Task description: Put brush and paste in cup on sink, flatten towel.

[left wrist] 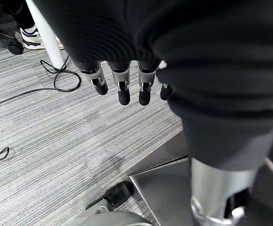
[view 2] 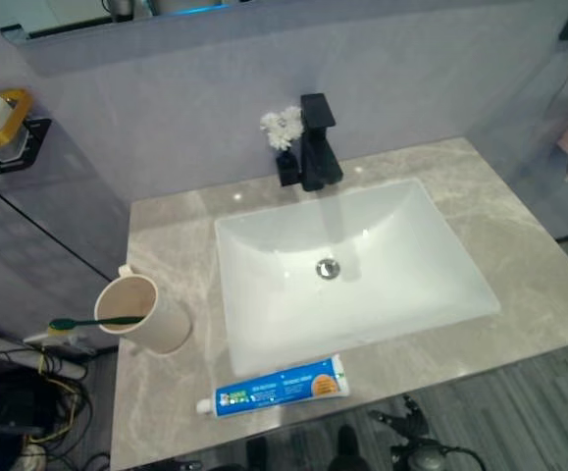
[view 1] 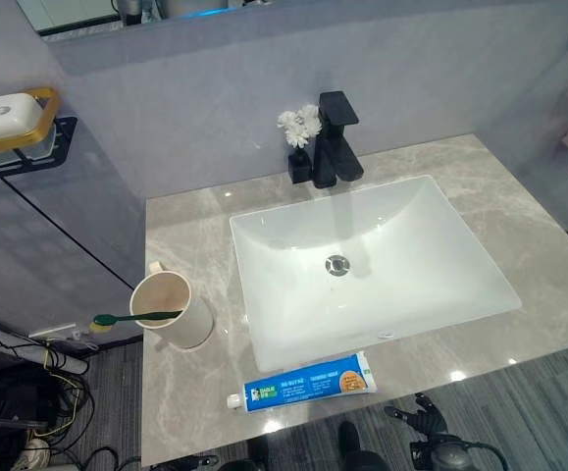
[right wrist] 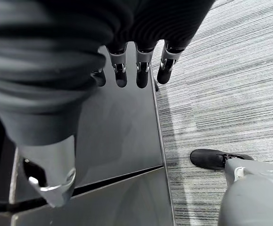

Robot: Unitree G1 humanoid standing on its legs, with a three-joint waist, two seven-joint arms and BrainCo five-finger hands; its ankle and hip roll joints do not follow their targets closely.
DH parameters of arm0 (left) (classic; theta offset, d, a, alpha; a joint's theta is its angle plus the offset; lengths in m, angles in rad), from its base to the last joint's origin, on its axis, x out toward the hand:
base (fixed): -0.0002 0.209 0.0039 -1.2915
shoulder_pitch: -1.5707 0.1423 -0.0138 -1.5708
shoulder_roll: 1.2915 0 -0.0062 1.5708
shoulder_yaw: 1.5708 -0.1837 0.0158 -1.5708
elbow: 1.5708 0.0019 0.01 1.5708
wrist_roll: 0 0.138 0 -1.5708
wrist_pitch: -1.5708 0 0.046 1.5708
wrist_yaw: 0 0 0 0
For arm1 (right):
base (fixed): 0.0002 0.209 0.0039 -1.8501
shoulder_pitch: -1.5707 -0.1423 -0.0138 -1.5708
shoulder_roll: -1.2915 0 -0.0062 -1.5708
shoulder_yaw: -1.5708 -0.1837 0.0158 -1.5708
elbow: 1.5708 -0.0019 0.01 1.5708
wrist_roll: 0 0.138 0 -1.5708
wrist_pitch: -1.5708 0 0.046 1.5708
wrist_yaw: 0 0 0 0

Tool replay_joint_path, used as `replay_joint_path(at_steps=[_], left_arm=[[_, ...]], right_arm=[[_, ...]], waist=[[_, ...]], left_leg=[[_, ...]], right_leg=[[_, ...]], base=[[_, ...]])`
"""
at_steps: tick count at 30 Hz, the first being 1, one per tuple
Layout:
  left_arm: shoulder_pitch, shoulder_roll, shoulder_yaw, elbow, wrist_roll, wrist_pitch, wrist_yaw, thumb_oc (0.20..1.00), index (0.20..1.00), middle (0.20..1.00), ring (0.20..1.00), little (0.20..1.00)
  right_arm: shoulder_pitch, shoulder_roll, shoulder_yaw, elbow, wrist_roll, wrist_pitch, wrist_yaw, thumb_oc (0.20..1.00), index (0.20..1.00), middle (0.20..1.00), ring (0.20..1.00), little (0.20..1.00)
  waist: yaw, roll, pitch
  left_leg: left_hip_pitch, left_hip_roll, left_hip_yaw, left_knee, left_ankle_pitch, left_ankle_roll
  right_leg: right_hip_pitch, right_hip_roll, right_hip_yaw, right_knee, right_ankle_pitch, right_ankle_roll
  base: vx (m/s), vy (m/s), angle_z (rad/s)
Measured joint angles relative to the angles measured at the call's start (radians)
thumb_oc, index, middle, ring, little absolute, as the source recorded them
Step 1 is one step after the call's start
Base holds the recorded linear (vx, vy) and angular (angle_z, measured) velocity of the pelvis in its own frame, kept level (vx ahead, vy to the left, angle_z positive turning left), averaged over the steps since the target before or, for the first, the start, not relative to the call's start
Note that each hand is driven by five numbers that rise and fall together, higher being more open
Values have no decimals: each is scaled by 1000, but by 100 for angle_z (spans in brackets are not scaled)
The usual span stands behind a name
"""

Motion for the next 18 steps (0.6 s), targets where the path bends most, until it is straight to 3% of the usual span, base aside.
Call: replay_joint_path(at_steps=[2,3,4,5,6,8,10,12,13,15,17,18], left_arm=[[6,4,1,0,0,0,1,1000,1000,1000,1000,1000],[11,8,3,1,0,0,1,1000,1000,1000,1000,1000],[10,14,7,-1,-1,0,1,1000,1000,1000,1000,1000],[-8,18,11,-1,-2,0,3,1000,1000,1000,1000,1000],[-14,28,15,0,-2,0,3,1000,1000,1000,1000,1000],[-23,52,27,0,-6,-1,5,1000,1000,1000,1000,1000],[-6,96,49,1,-14,-1,9,1000,1000,1000,1000,1000],[-11,71,63,2,-31,2,15,1000,1000,1000,1000,1000],[-8,64,74,-6,-51,-1,20,1000,1000,1000,1000,1000],[-14,61,74,-9,-52,-1,19,1000,1000,1000,1000,1000],[-9,41,65,-7,-52,-1,18,1000,1000,1000,1000,1000],[-29,30,64,-7,-53,-2,18,1000,1000,1000,1000,1000]], right_arm=[[-39,6,5,12,-6,-2,0,1000,1000,1000,1000,1000],[-59,10,11,19,-10,-2,0,1000,1000,1000,1000,1000],[-69,15,19,21,-10,-2,0,1000,1000,1000,1000,1000],[-67,13,32,21,-12,-2,4,1000,1000,1000,1000,1000],[-60,15,43,23,-12,-2,10,1000,1000,1000,1000,1000],[-52,27,56,33,-14,1,19,1000,1000,1000,1000,1000],[-58,39,76,34,-19,0,20,1000,1000,1000,1000,1000],[-68,3,67,41,-19,0,18,1000,1000,1000,1000,1000],[-64,-31,67,41,-19,1,18,1000,1000,1000,1000,1000],[-59,-60,64,39,-19,1,16,1000,1000,1000,1000,1000],[-59,-71,35,40,-17,-2,12,1000,1000,1000,1000,1000],[-51,-75,26,41,-17,-2,9,1000,1000,1000,1000,1000]], waist=[[14,-12,3],[32,-14,6],[47,-13,16],[51,-3,22],[51,-1,26],[60,-24,24],[78,-65,15],[77,-11,20],[74,28,15],[74,32,18],[65,38,15],[51,23,19]], left_leg=[[1,10,46,0,-7,-2],[2,23,74,0,-4,5],[5,39,93,0,-1,7],[-3,55,80,12,-13,6],[-13,61,63,22,-16,1],[-13,64,53,19,-4,-13],[-11,80,56,12,15,-56],[-25,134,25,15,35,-84],[-57,178,-4,27,63,-89],[-82,193,-25,17,147,-63],[-126,196,-24,20,265,-104],[-146,194,-10,16,298,-131]], right_leg=[[-39,4,31,26,8,7],[-60,-3,9,37,10,7],[-64,-29,-75,43,-2,-4],[-77,-82,-166,109,-4,7],[-82,-106,-116,144,0,22],[-74,-137,-79,162,-8,46],[-34,-133,-91,87,-32,70],[-1,-67,-127,41,-18,70],[-3,-16,-140,28,-20,49],[12,1,-177,-14,-6,8],[31,25,-222,-48,2,-16],[21,9,-251,-59,3,-36]], base=[[-127,-88,-62],[-71,-150,-69],[-43,-197,-54],[-35,-224,-12],[-38,-269,19],[-28,-315,19],[-28,-347,-1],[-53,-311,23],[-119,-326,44],[-121,-199,45],[-139,-72,63],[-140,-103,60]])
